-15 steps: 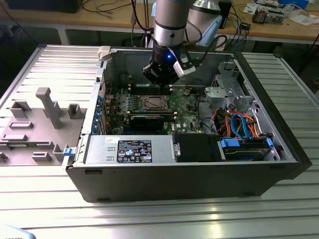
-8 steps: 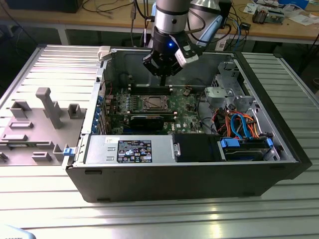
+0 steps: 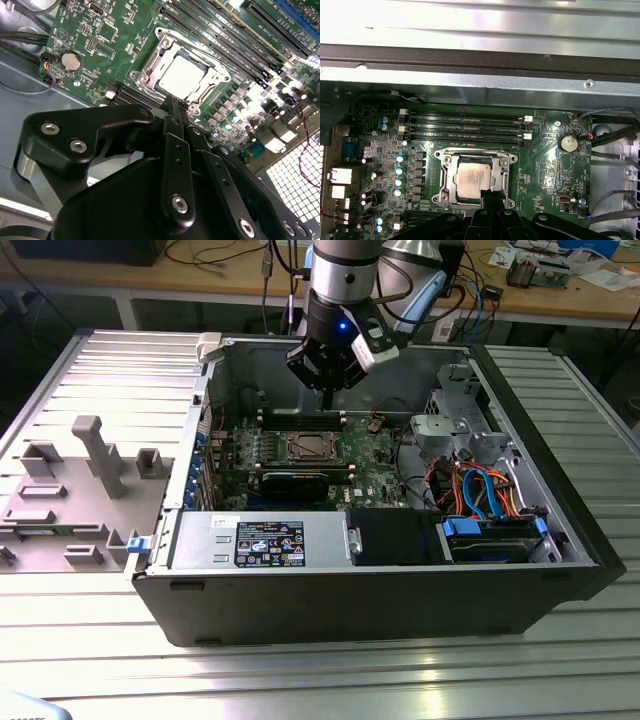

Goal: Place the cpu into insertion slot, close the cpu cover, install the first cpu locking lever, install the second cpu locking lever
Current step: 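Install the second cpu locking lever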

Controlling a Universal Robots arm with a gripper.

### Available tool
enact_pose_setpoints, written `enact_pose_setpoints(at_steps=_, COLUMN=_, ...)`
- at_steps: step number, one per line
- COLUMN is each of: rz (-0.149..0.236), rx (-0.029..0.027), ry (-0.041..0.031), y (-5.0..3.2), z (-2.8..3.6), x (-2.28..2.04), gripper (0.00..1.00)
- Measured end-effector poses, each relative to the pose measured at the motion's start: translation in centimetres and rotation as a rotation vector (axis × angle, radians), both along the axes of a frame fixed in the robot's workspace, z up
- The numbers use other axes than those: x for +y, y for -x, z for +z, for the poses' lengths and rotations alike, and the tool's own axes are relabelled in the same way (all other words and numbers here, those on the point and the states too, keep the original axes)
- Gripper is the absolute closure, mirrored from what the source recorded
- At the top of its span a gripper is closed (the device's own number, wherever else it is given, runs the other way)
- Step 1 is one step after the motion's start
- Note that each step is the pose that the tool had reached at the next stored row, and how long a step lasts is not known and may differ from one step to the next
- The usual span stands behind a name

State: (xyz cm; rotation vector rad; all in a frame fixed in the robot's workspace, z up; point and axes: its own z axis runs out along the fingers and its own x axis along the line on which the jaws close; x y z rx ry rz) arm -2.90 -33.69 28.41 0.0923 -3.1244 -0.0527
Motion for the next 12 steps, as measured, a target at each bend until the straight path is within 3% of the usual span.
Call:
enact_pose_setpoints(at_steps=8, rz=0.0, rx=0.0, ry=0.0, y=0.0, z=0.02, x=0.0, gripper=0.89)
enact_pose_setpoints(at_steps=11, rz=0.0, rx=0.0001, ry=-0.002, y=0.0, z=0.03, x=-0.33, gripper=0.89)
enact_pose_setpoints(at_steps=12, rz=0.0, rx=0.0, ry=-0.0048, y=0.0, z=0.01, x=-0.63, gripper=0.89)
